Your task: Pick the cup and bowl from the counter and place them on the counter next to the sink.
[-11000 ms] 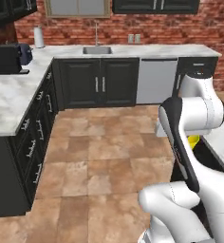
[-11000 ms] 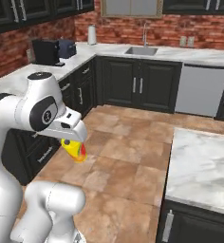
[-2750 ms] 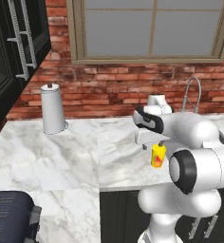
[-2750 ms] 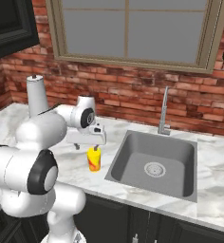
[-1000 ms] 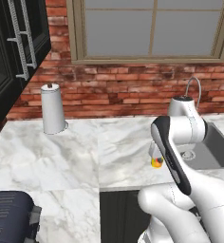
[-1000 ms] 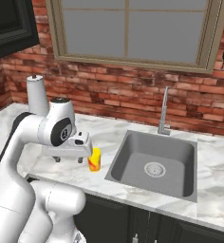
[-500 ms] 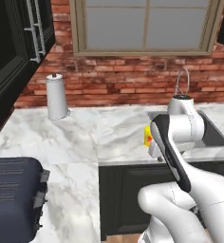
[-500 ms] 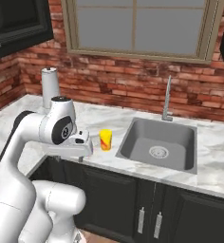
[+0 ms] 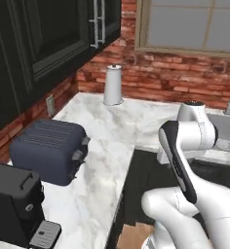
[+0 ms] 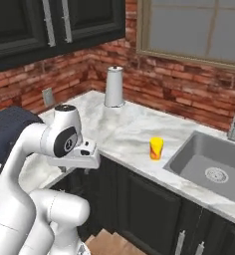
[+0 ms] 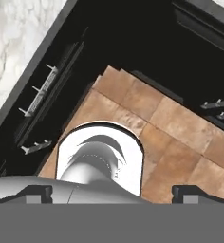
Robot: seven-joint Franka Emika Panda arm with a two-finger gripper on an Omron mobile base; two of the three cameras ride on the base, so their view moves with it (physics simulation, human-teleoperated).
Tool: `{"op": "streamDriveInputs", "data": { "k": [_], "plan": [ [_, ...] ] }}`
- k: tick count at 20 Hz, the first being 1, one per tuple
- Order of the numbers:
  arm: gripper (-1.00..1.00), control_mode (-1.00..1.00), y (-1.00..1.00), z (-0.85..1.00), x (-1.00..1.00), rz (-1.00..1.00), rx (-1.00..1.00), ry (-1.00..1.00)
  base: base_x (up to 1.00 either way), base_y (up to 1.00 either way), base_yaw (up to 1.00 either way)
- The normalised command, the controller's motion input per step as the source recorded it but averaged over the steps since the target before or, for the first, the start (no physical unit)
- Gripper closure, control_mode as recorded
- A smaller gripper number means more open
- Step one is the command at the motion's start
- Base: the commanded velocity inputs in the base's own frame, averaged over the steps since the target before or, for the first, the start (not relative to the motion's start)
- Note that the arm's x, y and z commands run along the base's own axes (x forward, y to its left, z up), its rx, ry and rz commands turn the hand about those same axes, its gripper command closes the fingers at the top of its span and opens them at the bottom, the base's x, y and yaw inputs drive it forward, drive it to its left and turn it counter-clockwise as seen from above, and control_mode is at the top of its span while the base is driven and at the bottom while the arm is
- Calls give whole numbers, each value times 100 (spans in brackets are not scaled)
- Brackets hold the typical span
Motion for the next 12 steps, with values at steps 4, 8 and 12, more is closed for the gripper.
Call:
{"op": "streamDriveInputs", "data": {
  "k": [4, 8, 12],
  "plan": [
    [-100, 100, 0, 0, 0, 0, 0, 0, 0, 0, 100],
    [-100, 100, 0, 0, 0, 0, 0, 0, 0, 0, 100],
    [-100, 100, 0, 0, 0, 0, 0, 0, -30, -29, 87]
  ]
}}
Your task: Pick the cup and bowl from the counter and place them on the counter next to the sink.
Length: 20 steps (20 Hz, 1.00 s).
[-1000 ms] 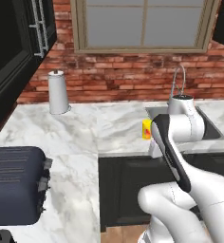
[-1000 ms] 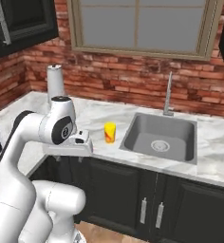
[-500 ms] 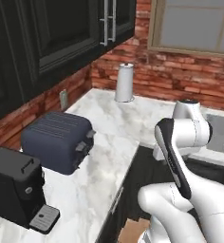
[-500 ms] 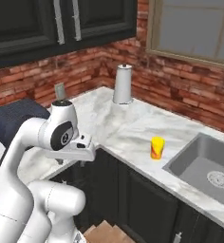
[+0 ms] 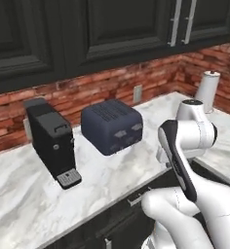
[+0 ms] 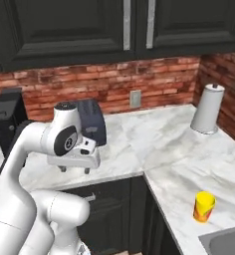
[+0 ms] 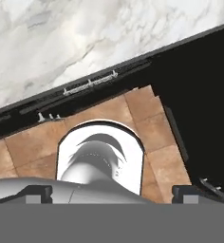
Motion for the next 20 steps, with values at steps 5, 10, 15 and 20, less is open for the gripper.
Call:
{"op": "streamDriveInputs", "data": {
  "k": [5, 10, 15, 20],
  "plan": [
    [-100, 100, 0, 0, 0, 0, 0, 0, -99, -15, 56],
    [-100, 100, 0, 0, 0, 0, 0, 0, -97, -1, 58],
    [-100, 100, 0, 0, 0, 0, 0, 0, -24, 8, 83],
    [-100, 100, 0, 0, 0, 0, 0, 0, 1, 3, 99]
  ]
}}
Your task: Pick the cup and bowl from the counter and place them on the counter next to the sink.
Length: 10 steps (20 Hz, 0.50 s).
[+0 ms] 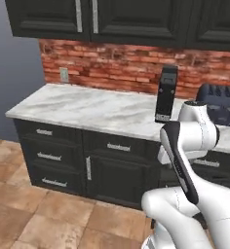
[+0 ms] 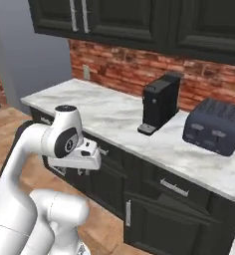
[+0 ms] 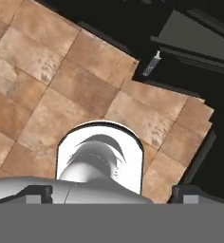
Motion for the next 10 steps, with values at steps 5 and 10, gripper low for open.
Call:
{"op": "streamDriveInputs", "data": {
  "k": [5, 10],
  "plan": [
    [-100, 100, 0, 0, 0, 0, 0, 0, 26, 0, 100],
    [-100, 100, 0, 0, 0, 0, 0, 0, 31, 0, 95]
  ]
}}
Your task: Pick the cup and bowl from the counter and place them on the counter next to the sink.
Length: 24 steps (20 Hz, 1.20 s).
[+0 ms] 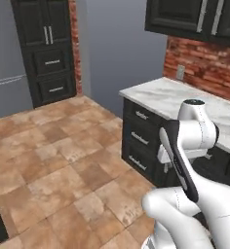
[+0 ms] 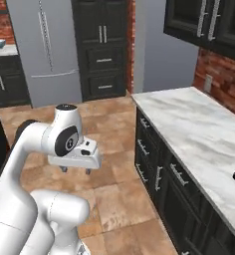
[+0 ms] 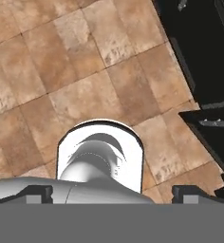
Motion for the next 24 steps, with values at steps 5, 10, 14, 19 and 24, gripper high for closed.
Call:
{"op": "streamDriveInputs", "data": {
  "k": [5, 10, 14, 19, 24],
  "plan": [
    [-100, 100, 0, 0, 0, 0, 0, 0, 54, -3, 89],
    [-100, 100, 0, 0, 0, 0, 0, 0, 100, -58, 53],
    [-100, 100, 0, 0, 0, 0, 0, 0, 100, -47, 18],
    [-100, 100, 0, 0, 0, 0, 0, 0, 100, -42, 2],
    [-100, 100, 0, 0, 0, 0, 0, 0, 100, -36, 0]
  ]
}}
